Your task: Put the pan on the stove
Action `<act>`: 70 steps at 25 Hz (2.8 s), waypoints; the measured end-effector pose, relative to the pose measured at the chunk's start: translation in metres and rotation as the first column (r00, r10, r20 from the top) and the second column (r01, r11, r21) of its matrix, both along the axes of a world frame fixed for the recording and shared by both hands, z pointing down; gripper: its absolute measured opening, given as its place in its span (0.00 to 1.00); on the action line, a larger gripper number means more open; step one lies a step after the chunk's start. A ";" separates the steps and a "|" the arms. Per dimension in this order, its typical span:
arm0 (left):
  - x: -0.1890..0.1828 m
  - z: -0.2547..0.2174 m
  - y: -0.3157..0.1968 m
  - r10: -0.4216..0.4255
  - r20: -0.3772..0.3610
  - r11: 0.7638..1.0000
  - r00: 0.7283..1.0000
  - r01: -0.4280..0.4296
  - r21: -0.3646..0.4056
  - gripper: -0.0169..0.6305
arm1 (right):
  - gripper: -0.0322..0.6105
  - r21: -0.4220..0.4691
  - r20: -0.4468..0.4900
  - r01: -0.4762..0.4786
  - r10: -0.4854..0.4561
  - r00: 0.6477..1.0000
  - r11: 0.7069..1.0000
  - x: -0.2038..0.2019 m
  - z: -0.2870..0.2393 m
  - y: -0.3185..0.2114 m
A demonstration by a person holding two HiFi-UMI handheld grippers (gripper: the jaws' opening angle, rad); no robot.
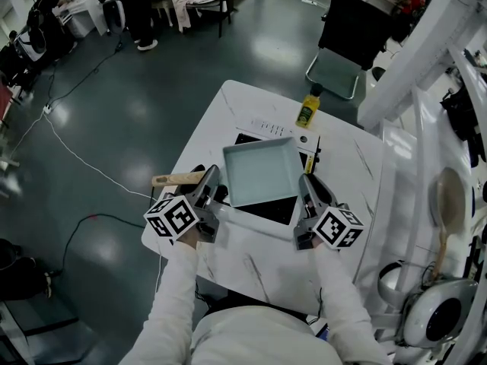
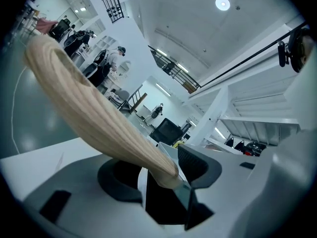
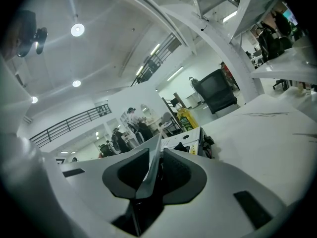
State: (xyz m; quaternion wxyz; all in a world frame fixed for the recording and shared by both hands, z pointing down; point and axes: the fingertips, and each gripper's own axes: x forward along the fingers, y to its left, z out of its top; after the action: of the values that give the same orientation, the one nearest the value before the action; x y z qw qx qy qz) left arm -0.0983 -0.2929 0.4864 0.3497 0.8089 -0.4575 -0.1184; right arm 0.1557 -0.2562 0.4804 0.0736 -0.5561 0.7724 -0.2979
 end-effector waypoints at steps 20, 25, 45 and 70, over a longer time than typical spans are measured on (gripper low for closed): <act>-0.013 0.008 0.056 -0.033 0.064 0.999 0.997 0.035 -0.037 0.39 | 0.21 0.009 -0.073 0.006 -0.005 0.997 1.000 -0.006 -0.008 0.033; -0.014 0.003 0.066 -0.029 0.148 1.000 0.989 0.030 -0.008 0.36 | 0.21 0.027 -0.124 0.007 -0.003 0.992 1.000 -0.009 -0.015 0.046; -0.005 -0.027 0.099 -0.030 0.378 0.990 0.925 -0.024 0.138 0.12 | 0.11 0.063 -0.276 0.028 -0.010 0.961 0.998 -0.039 -0.030 0.094; 0.001 -0.034 0.120 -0.012 0.399 0.985 0.917 -0.059 0.163 0.07 | 0.09 0.106 -0.344 -0.018 0.053 0.937 0.994 -0.039 -0.039 0.114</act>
State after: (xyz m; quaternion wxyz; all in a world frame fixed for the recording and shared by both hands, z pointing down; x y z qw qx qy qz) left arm -0.0972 -0.1729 0.4520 0.1796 0.8486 -0.4974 0.0141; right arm 0.1164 -0.1423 0.4409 -0.0300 -0.6092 0.7773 -0.1542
